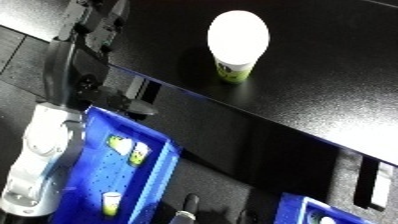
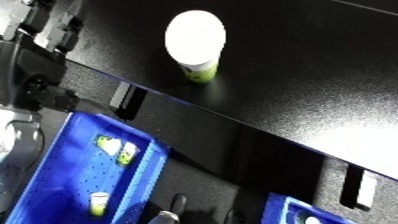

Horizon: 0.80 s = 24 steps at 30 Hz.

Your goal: Pick up the object and place it into the box

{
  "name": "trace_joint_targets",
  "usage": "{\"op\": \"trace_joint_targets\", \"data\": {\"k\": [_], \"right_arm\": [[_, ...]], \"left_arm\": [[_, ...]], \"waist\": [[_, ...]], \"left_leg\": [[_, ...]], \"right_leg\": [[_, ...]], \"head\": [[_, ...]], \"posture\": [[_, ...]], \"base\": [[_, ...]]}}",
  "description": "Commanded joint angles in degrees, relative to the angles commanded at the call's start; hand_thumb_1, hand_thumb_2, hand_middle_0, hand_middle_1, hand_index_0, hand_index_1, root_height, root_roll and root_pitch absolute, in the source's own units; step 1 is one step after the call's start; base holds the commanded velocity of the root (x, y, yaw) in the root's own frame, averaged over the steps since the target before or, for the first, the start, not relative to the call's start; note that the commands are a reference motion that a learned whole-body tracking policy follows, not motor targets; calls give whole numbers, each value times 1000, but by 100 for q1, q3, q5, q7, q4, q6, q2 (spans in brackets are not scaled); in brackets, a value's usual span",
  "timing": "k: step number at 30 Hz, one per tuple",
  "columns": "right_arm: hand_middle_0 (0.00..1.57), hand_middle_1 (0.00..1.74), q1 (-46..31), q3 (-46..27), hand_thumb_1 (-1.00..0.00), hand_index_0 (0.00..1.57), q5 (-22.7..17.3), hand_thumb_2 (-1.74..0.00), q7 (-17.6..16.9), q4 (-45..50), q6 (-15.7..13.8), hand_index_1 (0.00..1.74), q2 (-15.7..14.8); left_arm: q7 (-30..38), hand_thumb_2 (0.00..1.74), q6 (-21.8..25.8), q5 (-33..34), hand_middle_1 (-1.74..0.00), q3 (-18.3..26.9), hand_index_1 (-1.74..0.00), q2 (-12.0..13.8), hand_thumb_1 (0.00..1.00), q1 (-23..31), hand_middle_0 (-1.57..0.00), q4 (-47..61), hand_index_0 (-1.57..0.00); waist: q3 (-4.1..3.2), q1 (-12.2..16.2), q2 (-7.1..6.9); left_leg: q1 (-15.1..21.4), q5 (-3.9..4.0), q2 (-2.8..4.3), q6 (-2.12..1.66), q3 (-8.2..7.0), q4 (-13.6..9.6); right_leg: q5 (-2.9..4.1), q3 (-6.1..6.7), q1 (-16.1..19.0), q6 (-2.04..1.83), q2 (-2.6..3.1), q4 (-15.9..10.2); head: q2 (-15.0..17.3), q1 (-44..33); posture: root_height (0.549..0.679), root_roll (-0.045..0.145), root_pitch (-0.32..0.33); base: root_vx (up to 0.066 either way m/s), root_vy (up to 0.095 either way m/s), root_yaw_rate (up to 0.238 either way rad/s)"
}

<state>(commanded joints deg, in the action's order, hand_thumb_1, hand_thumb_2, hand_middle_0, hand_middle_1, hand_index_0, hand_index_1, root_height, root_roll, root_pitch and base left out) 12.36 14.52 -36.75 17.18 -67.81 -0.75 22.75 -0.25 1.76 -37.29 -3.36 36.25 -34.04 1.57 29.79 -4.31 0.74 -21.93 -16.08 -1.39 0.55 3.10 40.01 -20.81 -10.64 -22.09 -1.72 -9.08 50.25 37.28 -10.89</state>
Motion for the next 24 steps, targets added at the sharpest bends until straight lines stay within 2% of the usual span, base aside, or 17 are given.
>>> {"op": "trace_joint_targets", "data": {"k": [5,14,24], "right_arm": [[0,0,83,75,0,0,-38,0,-2,-4,59,0,26],[0,0,266,210,0,0,-66,0,-79,40,194,0,10],[0,0,372,291,0,0,-123,0,-134,72,301,0,-25]], "left_arm": [[141,0,-160,48,0,-393,0,1,0,-340,0,-244,0],[353,0,-428,115,0,-1077,0,-213,0,-1001,0,-800,0],[484,0,-553,165,0,-1554,0,-422,0,-1547,0,-1276,0]], "waist": [[1,87,-13],[1,269,-96],[1,431,-176]], "left_leg": [[-91,-38,20,21,-60,103],[-226,-117,66,69,-175,263],[-346,-208,106,121,-268,406]], "right_leg": [[25,64,-119,-14,18,53],[78,171,-341,-61,54,139],[103,251,-539,-91,80,224]], "head": [[-135,-35],[-387,-199],[-478,-396]], "posture": [[628,23,-49],[625,18,-37],[623,15,-26]], "base": [[31,16,-69],[30,14,-88],[17,4,-60]]}}
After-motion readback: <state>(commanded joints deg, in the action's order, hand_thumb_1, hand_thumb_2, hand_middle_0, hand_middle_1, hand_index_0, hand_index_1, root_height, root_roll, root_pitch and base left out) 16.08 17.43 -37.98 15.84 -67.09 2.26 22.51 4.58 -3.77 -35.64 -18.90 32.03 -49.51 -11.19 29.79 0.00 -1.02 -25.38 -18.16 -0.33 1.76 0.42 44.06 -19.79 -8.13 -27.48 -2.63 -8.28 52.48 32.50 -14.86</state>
